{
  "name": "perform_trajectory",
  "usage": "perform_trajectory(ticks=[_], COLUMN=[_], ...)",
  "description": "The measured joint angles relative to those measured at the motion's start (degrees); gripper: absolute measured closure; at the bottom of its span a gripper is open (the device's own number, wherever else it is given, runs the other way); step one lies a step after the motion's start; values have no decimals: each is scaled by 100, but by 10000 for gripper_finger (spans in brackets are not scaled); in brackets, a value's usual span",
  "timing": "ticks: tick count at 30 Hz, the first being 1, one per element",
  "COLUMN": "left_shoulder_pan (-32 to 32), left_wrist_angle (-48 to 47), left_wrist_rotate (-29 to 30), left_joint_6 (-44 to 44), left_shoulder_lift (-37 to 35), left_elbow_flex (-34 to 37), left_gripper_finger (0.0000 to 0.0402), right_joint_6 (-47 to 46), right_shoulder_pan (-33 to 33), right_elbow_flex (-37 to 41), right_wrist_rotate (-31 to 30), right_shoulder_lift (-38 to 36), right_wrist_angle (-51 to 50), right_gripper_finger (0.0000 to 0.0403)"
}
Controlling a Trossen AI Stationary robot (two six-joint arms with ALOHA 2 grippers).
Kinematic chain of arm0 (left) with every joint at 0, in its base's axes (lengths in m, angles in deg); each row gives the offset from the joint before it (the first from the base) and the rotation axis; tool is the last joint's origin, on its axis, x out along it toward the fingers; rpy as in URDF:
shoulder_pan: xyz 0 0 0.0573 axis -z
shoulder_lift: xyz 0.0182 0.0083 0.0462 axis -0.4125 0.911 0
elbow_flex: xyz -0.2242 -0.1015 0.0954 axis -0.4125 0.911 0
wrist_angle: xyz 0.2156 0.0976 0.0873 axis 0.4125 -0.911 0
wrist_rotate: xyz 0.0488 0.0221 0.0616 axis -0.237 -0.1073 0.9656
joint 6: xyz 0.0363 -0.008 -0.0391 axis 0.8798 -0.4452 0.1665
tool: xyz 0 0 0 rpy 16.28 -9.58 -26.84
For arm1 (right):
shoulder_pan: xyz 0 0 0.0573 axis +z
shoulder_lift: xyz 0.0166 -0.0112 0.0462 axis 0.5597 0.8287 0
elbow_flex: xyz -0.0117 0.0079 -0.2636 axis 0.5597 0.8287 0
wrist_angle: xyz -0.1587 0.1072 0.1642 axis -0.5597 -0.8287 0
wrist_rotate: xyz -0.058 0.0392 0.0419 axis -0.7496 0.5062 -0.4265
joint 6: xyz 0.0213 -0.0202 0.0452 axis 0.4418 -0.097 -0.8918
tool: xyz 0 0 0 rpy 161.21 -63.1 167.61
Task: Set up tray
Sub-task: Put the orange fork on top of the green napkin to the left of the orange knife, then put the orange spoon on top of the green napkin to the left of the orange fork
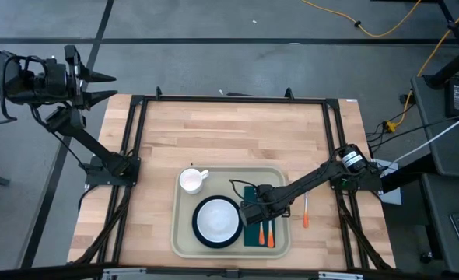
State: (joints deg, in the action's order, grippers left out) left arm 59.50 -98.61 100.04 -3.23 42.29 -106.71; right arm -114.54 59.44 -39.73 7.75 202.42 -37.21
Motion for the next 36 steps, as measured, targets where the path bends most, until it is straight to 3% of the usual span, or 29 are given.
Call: perform_trajectory(ticks=[16, 27, 31, 36], left_shoulder_pan=[1, 2, 0, 1], left_wrist_angle=[0, 0, 0, 0], left_wrist_rotate=[-2, -153, -153, -114], left_joint_6=[-4, -15, -59, -59], left_shoulder_lift=[0, 0, 0, 0], left_elbow_flex=[1, 1, 1, 1], left_gripper_finger=[261, 261, 261, 261], right_joint_6=[20, 33, -141, -537], right_shoulder_pan=[-4, 80, 226, 430], right_elbow_flex=[-321, -1244, -998, -47], right_wrist_rotate=[13, -4, -4, 28], right_shoulder_lift=[9, -73, -409, -1063], right_wrist_angle=[-293, -2915, -3147, -3009], right_gripper_finger=[310, 277, 243, 192])
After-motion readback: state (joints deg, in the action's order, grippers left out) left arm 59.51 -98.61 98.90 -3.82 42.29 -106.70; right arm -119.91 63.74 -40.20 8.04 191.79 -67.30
